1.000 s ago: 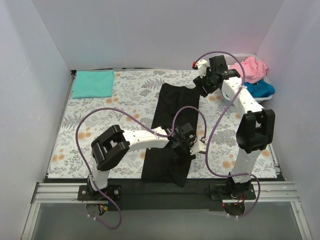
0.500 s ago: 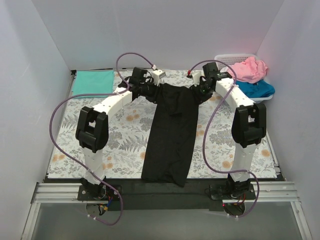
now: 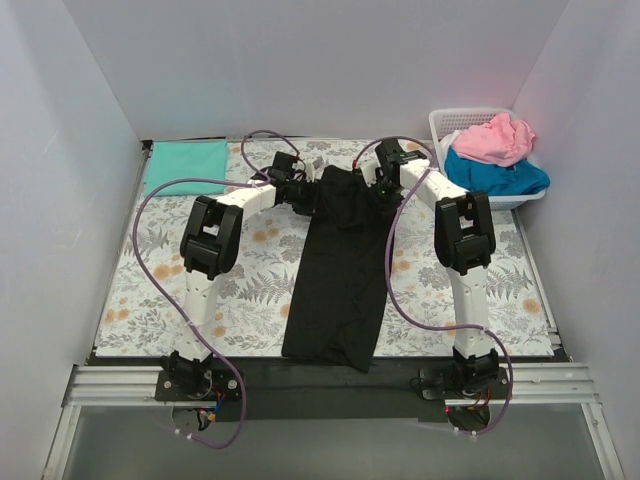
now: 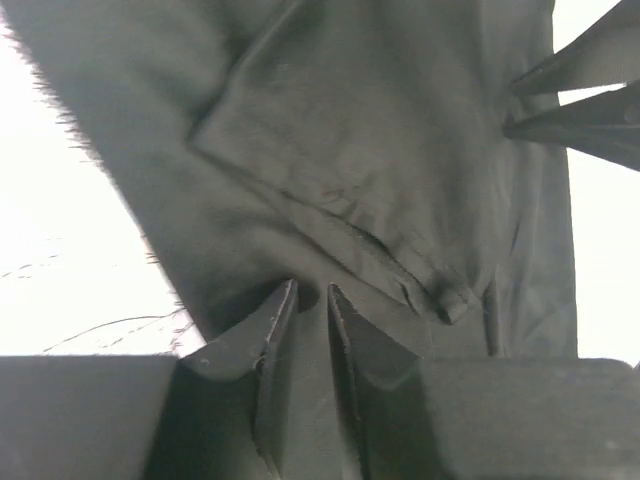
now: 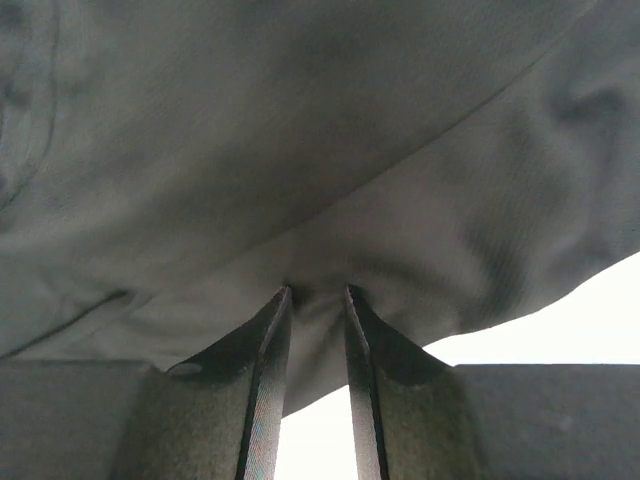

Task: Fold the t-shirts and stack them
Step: Fold the tshirt

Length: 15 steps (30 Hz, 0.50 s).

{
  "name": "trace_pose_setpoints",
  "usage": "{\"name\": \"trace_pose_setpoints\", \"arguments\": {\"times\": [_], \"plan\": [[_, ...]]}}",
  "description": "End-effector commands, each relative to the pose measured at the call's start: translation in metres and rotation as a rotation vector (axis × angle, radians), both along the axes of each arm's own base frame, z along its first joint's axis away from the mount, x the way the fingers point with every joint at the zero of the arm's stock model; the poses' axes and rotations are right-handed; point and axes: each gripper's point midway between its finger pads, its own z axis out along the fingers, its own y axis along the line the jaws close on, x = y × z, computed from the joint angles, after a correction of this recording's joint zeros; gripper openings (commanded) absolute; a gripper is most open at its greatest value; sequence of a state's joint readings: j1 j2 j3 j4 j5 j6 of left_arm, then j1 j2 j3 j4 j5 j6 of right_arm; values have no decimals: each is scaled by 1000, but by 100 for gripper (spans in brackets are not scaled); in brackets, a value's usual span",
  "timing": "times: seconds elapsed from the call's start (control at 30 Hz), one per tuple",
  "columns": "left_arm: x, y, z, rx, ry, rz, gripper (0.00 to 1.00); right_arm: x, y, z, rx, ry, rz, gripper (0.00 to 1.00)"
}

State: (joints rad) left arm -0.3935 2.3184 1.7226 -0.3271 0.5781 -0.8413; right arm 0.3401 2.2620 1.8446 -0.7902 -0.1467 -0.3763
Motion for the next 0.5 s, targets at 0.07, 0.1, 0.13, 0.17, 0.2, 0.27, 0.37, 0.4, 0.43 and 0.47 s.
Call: {"name": "trace_pose_setpoints", "arguments": {"times": [0.07,0.1,0.13,0.17,0.2,0.27,0.37,0.4,0.43,0.47], "plan": [[33,43,-2,24,18,178,15,38,9,-11,-53,-77,21,34],[34,49,-5,33,24,190,15,44,13,-12,-54,-91,27,34],[37,58,-7,37,26,210,15,52,16,-11,-59,-113,29,34],[38,62,-8,39,29,220,15,65,22,-12,-56,-140,34,34],[40,66,-9,38,35,231,14,74,26,-10,-55,-170,36,34],[44,73,-10,36,37,249,14,85,36,-15,-74,-215,58,34],[49,78,-16,43,38,262,14,99,52,-14,-58,-284,80,36],[51,80,-20,45,42,264,14,104,51,-13,-78,-310,73,36],[55,82,-18,42,34,266,14,111,53,-10,-83,-341,69,37],[56,81,-18,38,31,259,14,114,55,-6,-79,-360,70,38]]}}
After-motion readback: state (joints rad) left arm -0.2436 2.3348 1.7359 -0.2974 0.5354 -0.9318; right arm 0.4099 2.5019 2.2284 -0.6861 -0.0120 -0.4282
